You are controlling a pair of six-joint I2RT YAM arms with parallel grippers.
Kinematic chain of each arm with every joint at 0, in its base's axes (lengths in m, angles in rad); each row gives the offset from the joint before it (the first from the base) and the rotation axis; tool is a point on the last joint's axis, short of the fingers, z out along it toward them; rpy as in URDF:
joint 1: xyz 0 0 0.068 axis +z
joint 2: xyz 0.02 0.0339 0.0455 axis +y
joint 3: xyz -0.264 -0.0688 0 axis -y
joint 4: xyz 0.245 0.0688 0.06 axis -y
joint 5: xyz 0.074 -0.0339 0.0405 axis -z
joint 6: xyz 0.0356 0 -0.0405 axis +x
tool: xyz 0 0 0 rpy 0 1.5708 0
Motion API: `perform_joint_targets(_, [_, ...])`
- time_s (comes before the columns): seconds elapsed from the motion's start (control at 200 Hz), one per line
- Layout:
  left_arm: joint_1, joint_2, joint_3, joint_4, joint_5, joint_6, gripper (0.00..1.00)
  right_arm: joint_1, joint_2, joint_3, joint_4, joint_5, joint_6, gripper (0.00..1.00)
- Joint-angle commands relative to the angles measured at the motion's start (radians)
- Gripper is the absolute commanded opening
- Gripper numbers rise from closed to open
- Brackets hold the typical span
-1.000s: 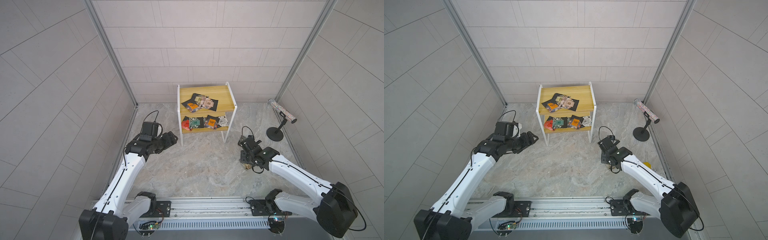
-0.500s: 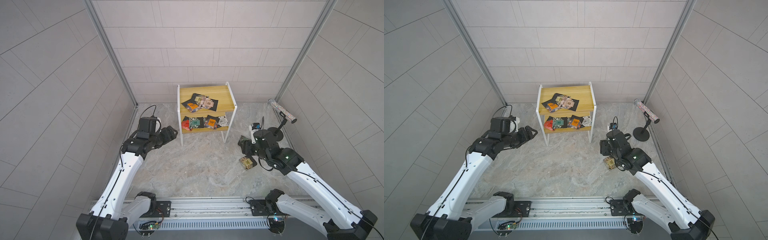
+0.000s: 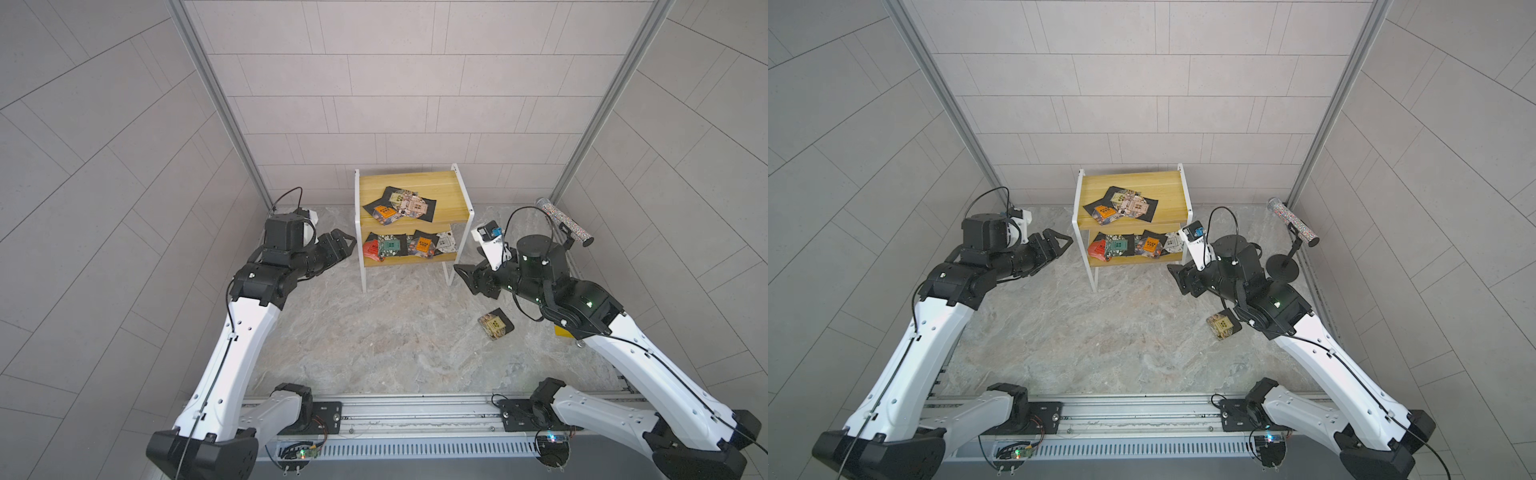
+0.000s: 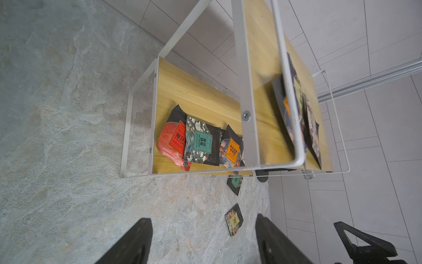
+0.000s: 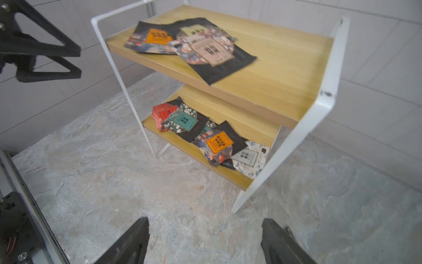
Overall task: Remove the tea bags from the shelf
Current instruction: Place the tea bag at the center of the board, then pick up the tea bag from the shelf.
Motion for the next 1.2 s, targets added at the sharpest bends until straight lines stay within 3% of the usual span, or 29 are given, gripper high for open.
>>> perform_joint_targets(0.0, [0.005, 0.022, 0.057, 0.005, 0.002, -0.014, 0.78, 0.003, 0.030, 0.058, 0.065, -0.085, -0.171, 0.80])
perform_joint_targets(0.165, [0.005, 0.060, 0.115, 0.017, 0.005, -0.021, 0.76, 0.004, 0.154, 0.207, -0.004, -0.139, -0.308, 0.78])
perform_joint_targets(0.62, [0.006, 0.144, 0.162, 0.062, 0.040, -0.058, 0.73, -0.006, 0.377, 0.392, 0.022, -0.137, -0.540, 0.82])
perform_joint_targets(1.191, [0.007, 0.171, 0.155, 0.073, 0.043, -0.048, 0.73, -0.010, 0.572, 0.526, 0.049, -0.035, -0.633, 0.81])
